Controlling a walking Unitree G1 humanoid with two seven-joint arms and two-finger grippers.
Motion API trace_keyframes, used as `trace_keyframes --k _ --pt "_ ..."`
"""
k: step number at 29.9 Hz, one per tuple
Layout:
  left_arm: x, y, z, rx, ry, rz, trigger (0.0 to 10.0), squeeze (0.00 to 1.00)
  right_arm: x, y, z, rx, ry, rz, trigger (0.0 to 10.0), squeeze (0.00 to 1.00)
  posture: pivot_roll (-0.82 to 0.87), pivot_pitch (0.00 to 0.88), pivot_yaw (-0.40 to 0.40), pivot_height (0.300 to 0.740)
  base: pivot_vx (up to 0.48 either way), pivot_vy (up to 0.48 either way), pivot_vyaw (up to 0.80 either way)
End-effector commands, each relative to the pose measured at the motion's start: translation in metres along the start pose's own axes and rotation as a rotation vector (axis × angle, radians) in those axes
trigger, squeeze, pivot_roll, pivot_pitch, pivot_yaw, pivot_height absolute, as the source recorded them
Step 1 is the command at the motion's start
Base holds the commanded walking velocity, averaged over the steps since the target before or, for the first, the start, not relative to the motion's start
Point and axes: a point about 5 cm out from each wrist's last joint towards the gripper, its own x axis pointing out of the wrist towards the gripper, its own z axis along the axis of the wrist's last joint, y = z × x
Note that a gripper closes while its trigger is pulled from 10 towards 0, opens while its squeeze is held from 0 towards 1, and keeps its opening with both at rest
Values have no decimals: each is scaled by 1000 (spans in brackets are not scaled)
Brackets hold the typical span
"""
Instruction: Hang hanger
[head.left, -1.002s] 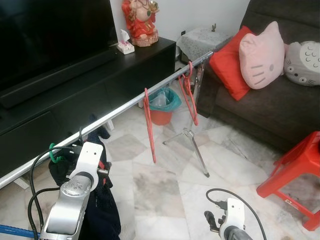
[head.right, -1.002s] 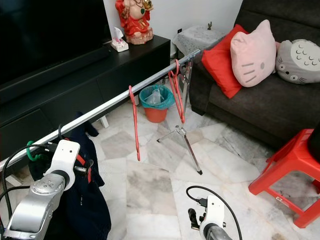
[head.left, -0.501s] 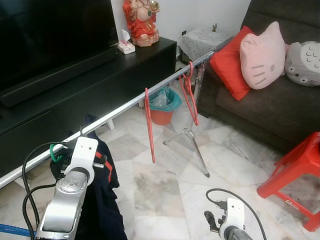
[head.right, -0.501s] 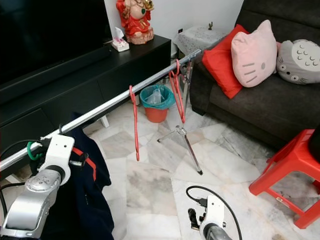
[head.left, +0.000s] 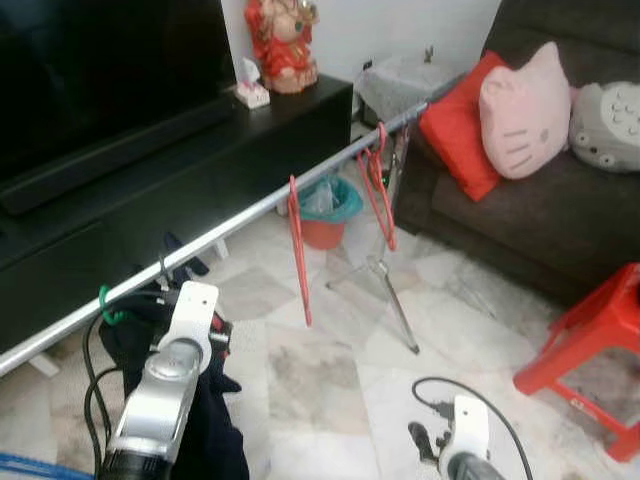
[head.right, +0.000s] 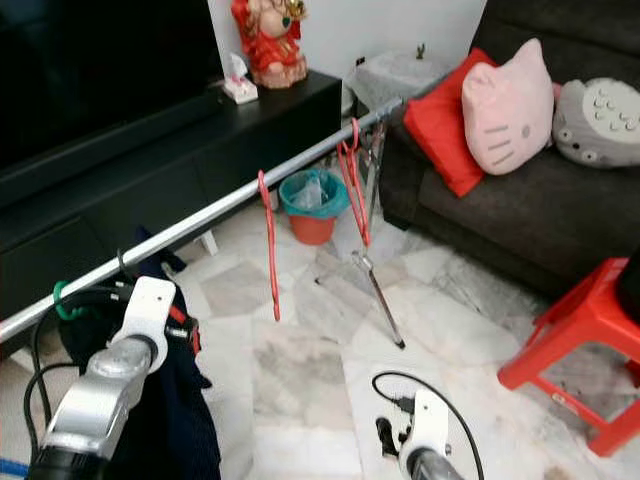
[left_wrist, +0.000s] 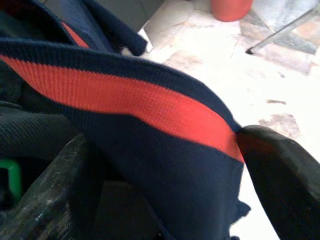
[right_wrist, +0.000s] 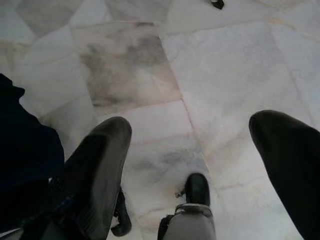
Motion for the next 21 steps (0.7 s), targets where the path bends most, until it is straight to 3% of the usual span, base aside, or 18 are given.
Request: trace_keyframes --k 1,7,8,9,12,13,16,21 --pt "3 4 1 -7 -3 22 10000 0 0 1 -1 15 7 -1 10000 0 16 8 32 740 0 0 0" --pt "12 8 -6 -3 19 58 10000 0 0 2 -1 21 5 -2 10000 0 12 9 34 740 0 0 0" --pt "12 8 -7 -3 22 58 8588 0 0 2 -1 21 5 -2 10000 0 12 9 34 740 0 0 0" --pt "12 9 -8 0 25 56 4471 0 0 2 -1 22 5 -2 10000 0 9 13 35 740 0 0 0" --pt "11 9 -12 13 38 49 4078 0 0 1 -1 22 5 -2 10000 0 12 14 34 740 0 0 0" --pt "10 10 -15 23 45 45 4667 0 0 1 -1 21 5 -2 10000 0 12 14 34 740 0 0 0" --pt "10 11 -19 37 55 39 5020 0 0 1 -1 21 5 -1 10000 0 12 16 31 740 0 0 0" --pt "11 11 -22 46 54 39 4667 0 0 1 -1 19 6 -1 10000 0 15 12 30 740 0 0 0"
